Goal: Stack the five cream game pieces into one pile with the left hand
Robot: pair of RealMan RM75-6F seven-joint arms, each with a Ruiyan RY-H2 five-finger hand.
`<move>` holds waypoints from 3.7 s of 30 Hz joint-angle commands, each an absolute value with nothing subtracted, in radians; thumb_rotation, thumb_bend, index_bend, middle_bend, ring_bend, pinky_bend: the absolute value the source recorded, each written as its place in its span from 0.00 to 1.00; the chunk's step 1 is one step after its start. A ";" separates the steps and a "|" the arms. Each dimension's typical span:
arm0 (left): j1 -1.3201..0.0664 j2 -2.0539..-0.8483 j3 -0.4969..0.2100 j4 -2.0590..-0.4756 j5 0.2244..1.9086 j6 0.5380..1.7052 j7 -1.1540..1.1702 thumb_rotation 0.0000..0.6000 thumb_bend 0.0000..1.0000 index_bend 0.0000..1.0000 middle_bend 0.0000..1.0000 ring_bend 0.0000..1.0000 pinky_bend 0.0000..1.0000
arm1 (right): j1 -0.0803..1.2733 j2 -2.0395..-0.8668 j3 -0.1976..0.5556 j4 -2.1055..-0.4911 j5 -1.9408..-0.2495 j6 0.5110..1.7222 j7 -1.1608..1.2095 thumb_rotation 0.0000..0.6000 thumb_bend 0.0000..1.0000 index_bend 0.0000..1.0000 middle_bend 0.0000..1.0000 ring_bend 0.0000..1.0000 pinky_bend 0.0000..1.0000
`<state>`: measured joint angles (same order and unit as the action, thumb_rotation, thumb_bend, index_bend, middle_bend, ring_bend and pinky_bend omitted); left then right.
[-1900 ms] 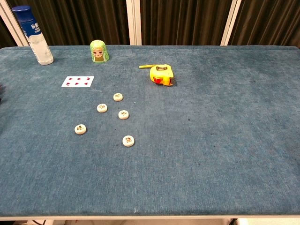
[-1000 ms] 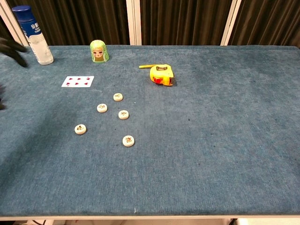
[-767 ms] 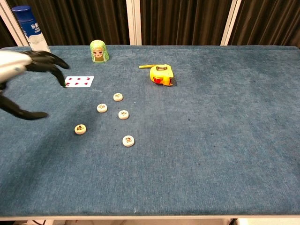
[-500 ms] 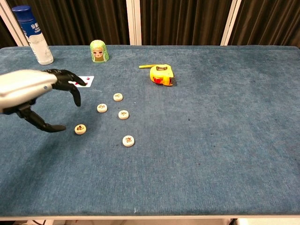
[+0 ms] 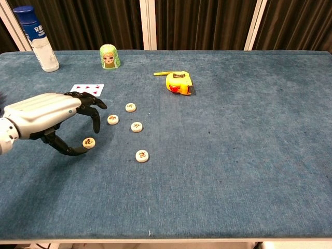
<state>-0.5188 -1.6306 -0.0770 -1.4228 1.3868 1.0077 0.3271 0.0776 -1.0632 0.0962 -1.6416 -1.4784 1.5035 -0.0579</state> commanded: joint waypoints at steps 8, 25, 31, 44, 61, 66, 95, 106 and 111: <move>-0.533 -1.645 -0.073 -1.406 1.360 0.998 0.332 1.00 0.29 0.45 0.11 0.00 0.00 | 0.079 -1.066 0.096 -1.640 -1.477 1.501 -0.059 1.00 0.17 0.00 0.04 0.00 0.09; -0.539 -1.642 -0.060 -1.396 1.332 1.001 0.338 1.00 0.34 0.49 0.11 0.00 0.00 | 0.081 -1.067 0.097 -1.644 -1.471 1.495 -0.068 1.00 0.17 0.00 0.04 0.00 0.09; -0.541 -1.638 -0.063 -1.400 1.337 1.016 0.329 1.00 0.40 0.52 0.11 0.00 0.00 | 0.079 -1.067 0.095 -1.643 -1.471 1.496 -0.067 1.00 0.17 0.00 0.04 0.00 0.09; -0.632 -1.652 -0.175 -1.432 1.278 0.983 0.341 1.00 0.38 0.52 0.11 0.00 0.00 | 0.075 -1.069 0.094 -1.642 -1.476 1.504 -0.065 1.00 0.17 0.00 0.04 0.00 0.09; -0.727 -1.699 -0.212 -1.370 1.064 0.899 0.471 1.00 0.35 0.50 0.11 0.00 0.00 | 0.061 -1.071 0.091 -1.637 -1.467 1.513 -0.057 1.00 0.17 0.00 0.04 0.00 0.09; -0.738 -1.702 -0.207 -1.365 1.047 0.900 0.475 1.00 0.35 0.49 0.10 0.00 0.00 | 0.058 -1.072 0.092 -1.635 -1.463 1.515 -0.055 1.00 0.17 0.00 0.04 0.00 0.09; -0.768 -1.689 -0.170 -1.362 0.974 0.900 0.484 1.00 0.32 0.42 0.08 0.00 0.00 | 0.056 -1.071 0.096 -1.637 -1.459 1.514 -0.057 1.00 0.17 0.00 0.04 0.00 0.09; -0.773 -1.668 -0.169 -1.460 1.059 0.957 0.460 1.00 0.32 0.35 0.06 0.00 0.00 | 0.057 -1.072 0.097 -1.640 -1.464 1.516 -0.062 1.00 0.17 0.00 0.04 0.00 0.09; -0.801 -1.694 -0.168 -1.472 1.065 0.941 0.482 1.00 0.32 0.35 0.06 0.00 0.00 | 0.052 -1.070 0.095 -1.640 -1.463 1.520 -0.059 1.00 0.17 0.00 0.04 0.00 0.09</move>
<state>-0.7944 -1.6873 -0.1685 -1.4725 1.0669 0.9453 0.4753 0.0522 -1.0705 0.0954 -1.6400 -1.4631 1.5202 -0.0590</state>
